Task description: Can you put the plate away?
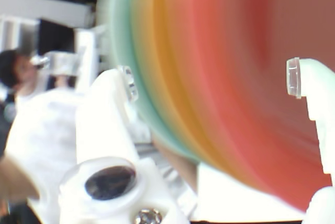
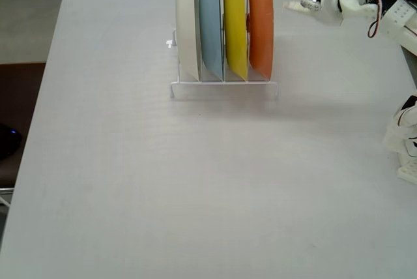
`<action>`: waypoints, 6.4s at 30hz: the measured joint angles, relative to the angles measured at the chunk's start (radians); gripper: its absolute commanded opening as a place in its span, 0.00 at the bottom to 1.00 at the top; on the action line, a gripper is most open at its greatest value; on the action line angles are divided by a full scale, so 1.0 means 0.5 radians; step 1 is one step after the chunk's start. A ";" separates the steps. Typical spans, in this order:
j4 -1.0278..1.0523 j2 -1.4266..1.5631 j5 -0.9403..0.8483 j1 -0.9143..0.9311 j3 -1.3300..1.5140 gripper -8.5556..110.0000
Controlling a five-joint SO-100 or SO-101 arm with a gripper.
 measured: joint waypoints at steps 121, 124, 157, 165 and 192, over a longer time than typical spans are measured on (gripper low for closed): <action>0.252 2.184 1.175 -1.236 2.602 0.07; 0.252 2.184 1.175 -1.236 2.602 0.07; 0.255 2.184 1.175 -1.236 2.602 0.07; 0.255 2.184 1.175 -1.236 2.602 0.07; 0.255 2.184 1.175 -1.236 2.602 0.07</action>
